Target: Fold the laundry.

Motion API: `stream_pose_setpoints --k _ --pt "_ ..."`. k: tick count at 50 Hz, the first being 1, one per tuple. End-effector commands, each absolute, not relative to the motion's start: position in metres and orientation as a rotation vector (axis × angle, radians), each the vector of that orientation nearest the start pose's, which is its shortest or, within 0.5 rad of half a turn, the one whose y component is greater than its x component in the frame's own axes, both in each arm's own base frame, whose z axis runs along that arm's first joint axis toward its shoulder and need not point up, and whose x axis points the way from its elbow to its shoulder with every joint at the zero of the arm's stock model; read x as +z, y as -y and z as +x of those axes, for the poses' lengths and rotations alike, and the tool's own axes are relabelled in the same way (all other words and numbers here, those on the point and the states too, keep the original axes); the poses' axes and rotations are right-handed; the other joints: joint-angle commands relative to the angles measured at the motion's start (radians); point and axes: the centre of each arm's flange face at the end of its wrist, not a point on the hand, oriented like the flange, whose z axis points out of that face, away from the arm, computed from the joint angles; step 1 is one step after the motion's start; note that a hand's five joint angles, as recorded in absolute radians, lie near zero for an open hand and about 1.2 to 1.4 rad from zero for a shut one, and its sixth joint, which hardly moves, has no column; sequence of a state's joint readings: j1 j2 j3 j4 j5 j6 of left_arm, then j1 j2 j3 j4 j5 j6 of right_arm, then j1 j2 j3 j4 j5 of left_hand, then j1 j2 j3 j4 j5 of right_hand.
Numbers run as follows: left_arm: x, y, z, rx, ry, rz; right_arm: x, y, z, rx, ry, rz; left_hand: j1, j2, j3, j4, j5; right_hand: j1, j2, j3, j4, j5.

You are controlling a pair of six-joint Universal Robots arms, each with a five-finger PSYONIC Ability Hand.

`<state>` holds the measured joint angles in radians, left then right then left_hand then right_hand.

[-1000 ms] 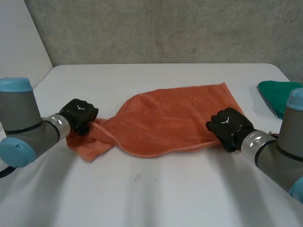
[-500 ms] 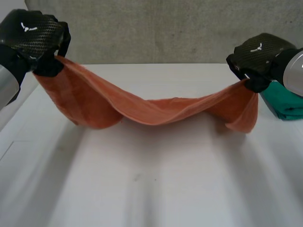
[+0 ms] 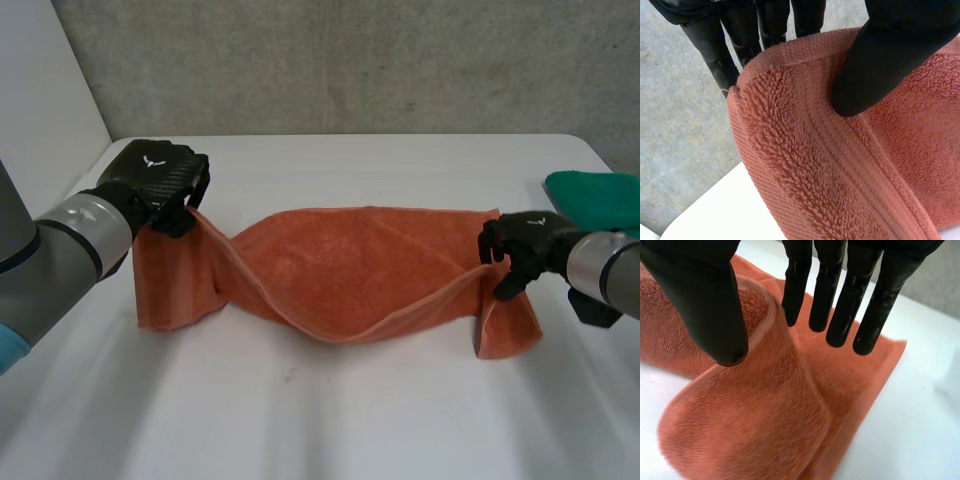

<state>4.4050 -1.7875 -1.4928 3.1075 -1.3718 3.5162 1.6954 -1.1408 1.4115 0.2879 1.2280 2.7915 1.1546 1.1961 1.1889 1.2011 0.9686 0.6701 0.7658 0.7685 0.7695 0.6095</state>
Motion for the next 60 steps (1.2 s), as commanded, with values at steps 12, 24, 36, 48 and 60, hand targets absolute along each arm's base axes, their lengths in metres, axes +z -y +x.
stream_pose_setpoints --k 12,24,36,48,60 --pt "0.266 0.285 -0.244 -2.131 -2.248 0.99 0.16 0.277 0.182 -1.294 -2.46 -0.306 0.242 0.2 0.207 0.195 0.253 -0.206 -0.302 -0.305 -0.306 -0.32" --pt "0.269 0.284 -0.245 -2.144 -2.247 0.988 0.173 0.264 0.178 -1.372 -2.428 -0.085 0.242 0.2 0.207 0.195 0.253 -0.412 -0.508 -0.51 -0.511 -0.526" --pt "0.267 0.283 -0.246 -2.141 -2.263 0.983 0.163 0.258 0.206 -1.526 -2.431 -0.163 0.242 0.2 0.207 0.195 0.253 -0.421 -0.516 -0.519 -0.52 -0.535" --pt "0.267 0.285 -0.243 -2.139 -2.264 0.971 0.14 0.261 0.226 -1.56 -2.478 -0.253 0.242 0.2 0.207 0.195 0.253 -0.406 -0.502 -0.504 -0.505 -0.52" --pt "0.266 0.285 -0.243 -2.135 -2.268 0.97 0.125 0.279 0.22 -1.73 -2.534 -0.342 0.242 0.2 0.207 0.195 0.253 -0.286 -0.382 -0.384 -0.385 -0.4"
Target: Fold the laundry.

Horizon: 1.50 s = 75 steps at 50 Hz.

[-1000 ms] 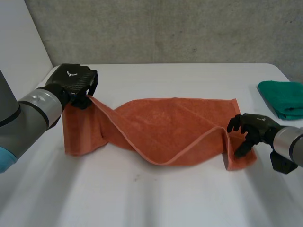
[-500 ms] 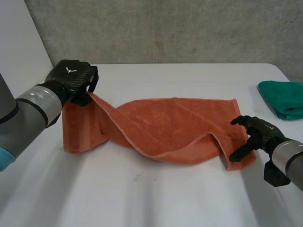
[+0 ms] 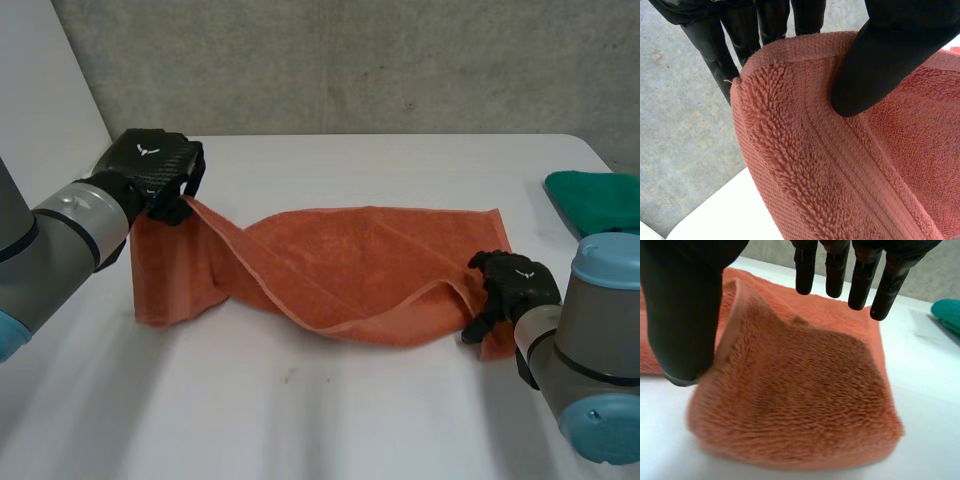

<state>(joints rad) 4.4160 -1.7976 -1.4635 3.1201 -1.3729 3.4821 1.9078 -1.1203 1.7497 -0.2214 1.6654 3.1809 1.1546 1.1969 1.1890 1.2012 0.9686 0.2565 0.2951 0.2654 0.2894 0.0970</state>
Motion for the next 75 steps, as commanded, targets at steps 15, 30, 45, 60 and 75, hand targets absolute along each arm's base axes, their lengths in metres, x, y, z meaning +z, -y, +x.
stream_pose_setpoints --k 15,30,45,60,75 --pt "0.266 0.284 -0.243 -2.133 -2.27 0.972 0.12 0.274 0.213 -1.716 -2.571 -0.411 0.242 0.199 0.207 0.195 0.253 0.82 0.781 0.811 0.787 0.805" --pt "0.301 0.274 -0.232 -2.232 -2.158 0.917 0.214 0.31 0.177 -1.968 -2.445 -0.844 0.242 0.199 0.207 0.195 0.253 1.14 1.101 1.131 1.107 1.125" --pt "0.328 0.255 -0.197 -2.204 -2.119 0.815 0.334 0.254 0.179 -1.813 -2.364 -1.575 0.242 0.199 0.207 0.195 0.253 1.14 1.101 1.131 1.107 1.125" --pt "0.214 0.314 -0.218 -1.81 -2.307 1.049 0.246 0.318 0.192 -1.487 -2.426 -1.758 0.242 0.199 0.207 0.195 0.253 1.14 1.101 1.131 1.107 1.125" --pt "0.375 0.398 -0.237 -2.674 -1.056 0.52 0.402 0.408 0.262 -3.215 -1.294 -1.096 0.242 0.199 0.207 0.195 0.253 1.14 1.101 1.131 1.107 1.125"
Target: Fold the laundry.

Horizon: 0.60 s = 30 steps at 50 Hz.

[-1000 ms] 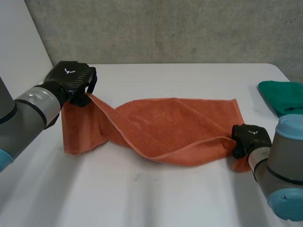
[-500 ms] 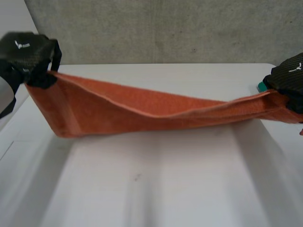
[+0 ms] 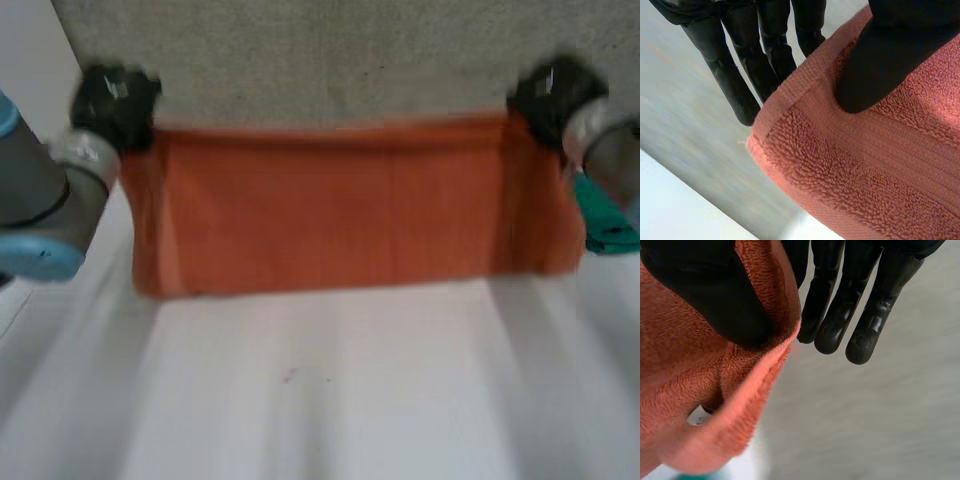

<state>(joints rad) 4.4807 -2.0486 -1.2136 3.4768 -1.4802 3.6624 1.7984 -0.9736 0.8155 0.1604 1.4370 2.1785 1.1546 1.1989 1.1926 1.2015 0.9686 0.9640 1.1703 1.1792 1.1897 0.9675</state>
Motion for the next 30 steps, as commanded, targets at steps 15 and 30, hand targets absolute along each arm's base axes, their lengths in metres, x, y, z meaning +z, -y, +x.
stream_pose_setpoints --k 15,30 --pt "0.332 0.397 -0.228 -2.661 -1.222 0.503 0.353 0.419 0.274 -2.891 -1.452 -1.144 0.242 0.197 0.204 0.195 0.253 0.432 0.226 0.217 0.207 0.254" --pt "0.153 0.381 -0.231 -2.167 -1.814 0.852 0.141 0.403 0.27 -2.061 -2.111 -1.44 0.242 0.197 0.204 0.195 0.253 0.432 0.226 0.217 0.207 0.254"
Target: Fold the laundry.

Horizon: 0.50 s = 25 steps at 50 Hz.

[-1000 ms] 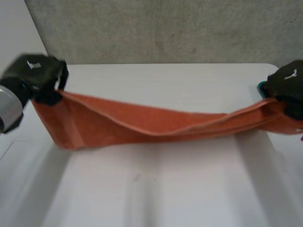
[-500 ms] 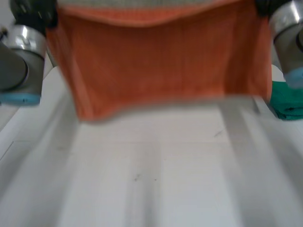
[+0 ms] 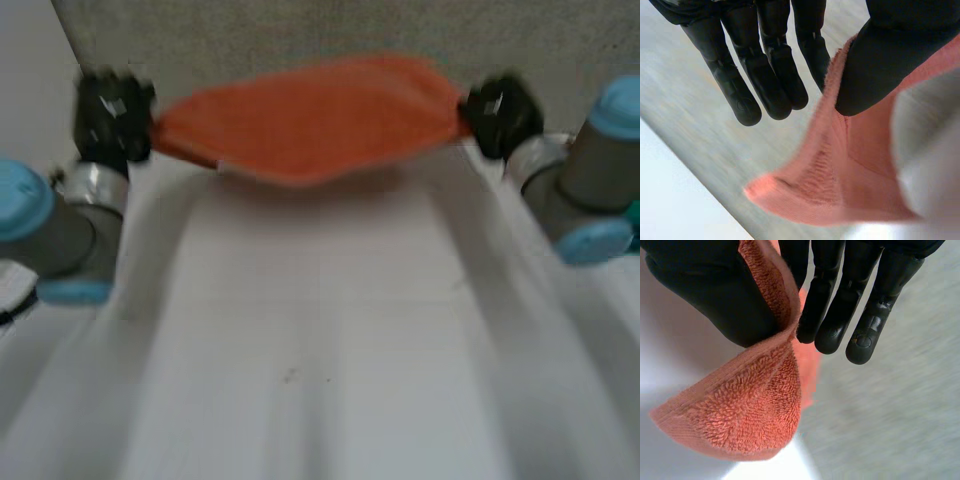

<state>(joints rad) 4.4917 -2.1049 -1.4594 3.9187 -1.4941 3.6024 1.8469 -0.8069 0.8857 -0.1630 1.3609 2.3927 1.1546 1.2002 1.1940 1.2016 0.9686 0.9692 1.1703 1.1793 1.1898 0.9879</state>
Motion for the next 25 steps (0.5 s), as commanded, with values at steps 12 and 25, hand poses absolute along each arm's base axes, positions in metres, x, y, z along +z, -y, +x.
stream_pose_setpoints --k 12,25 --pt "0.173 0.323 -0.198 -1.754 -2.008 1.045 0.183 0.352 0.244 -1.719 -2.377 -1.467 0.242 0.196 0.202 0.195 0.253 0.427 0.226 0.217 0.206 0.234" --pt "0.18 0.203 -0.169 -1.061 -2.367 1.387 0.198 0.234 0.194 -1.043 -2.431 -2.0 0.242 0.196 0.202 0.195 0.253 0.427 0.226 0.217 0.206 0.234"
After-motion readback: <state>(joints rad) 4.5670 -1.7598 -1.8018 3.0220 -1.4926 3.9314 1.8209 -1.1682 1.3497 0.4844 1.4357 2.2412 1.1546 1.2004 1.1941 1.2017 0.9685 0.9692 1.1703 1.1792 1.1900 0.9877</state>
